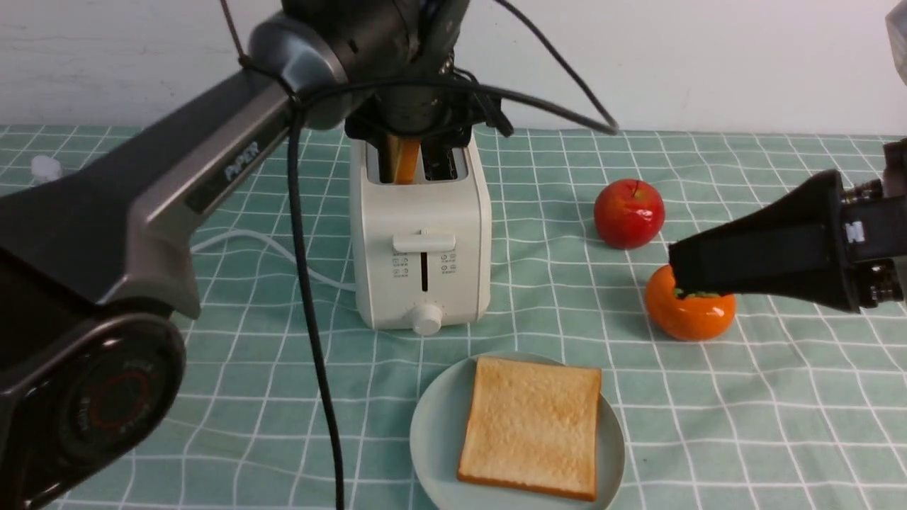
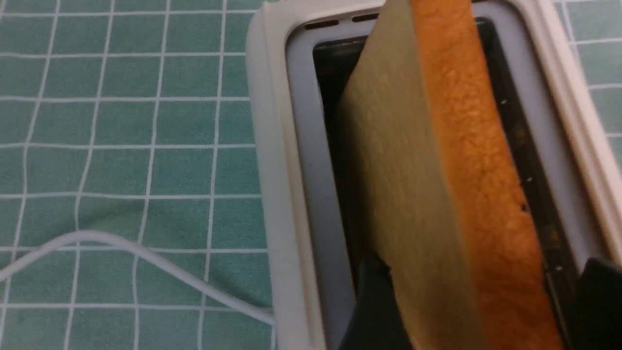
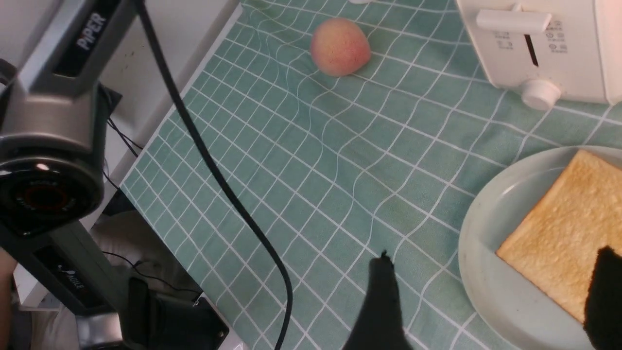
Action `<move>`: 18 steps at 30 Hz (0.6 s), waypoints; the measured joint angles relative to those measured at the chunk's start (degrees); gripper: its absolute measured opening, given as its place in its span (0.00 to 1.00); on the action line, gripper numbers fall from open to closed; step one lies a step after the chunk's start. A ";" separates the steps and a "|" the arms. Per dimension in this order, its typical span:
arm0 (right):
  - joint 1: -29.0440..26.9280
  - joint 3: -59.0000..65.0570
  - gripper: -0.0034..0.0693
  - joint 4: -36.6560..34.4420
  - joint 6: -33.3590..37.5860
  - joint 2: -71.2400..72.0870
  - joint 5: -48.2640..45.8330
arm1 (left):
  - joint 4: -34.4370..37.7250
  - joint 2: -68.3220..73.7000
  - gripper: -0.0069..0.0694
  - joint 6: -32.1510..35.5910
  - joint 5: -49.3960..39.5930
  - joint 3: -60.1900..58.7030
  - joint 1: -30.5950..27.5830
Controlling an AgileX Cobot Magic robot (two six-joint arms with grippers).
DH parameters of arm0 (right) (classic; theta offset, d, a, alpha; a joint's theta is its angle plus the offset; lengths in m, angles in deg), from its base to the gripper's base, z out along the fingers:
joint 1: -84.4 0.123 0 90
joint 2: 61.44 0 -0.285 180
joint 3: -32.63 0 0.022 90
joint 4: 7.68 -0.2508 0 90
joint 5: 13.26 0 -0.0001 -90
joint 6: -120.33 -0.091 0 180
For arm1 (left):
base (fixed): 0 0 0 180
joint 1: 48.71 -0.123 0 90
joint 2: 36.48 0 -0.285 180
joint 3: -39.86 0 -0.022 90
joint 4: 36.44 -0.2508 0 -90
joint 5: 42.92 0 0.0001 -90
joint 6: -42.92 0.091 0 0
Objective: Take toasted bread from bread machine on blue coffee table place on plate.
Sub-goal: 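Reach for a toast slice standing in the toaster with the left gripper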
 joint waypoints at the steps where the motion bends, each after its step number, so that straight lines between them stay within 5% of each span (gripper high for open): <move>1: 0.00 0.00 0.76 0.00 0.00 0.00 -0.06 | -0.07 0.14 0.62 0.12 0.00 0.00 0.00; 6: 0.00 0.00 0.76 0.00 0.00 0.00 -0.59 | -0.88 -1.40 0.19 1.94 -0.40 0.08 0.00; 18: 0.00 0.00 0.76 1.02 0.00 0.00 -0.93 | 0.43 -26.67 0.20 12.81 -8.70 0.88 -0.07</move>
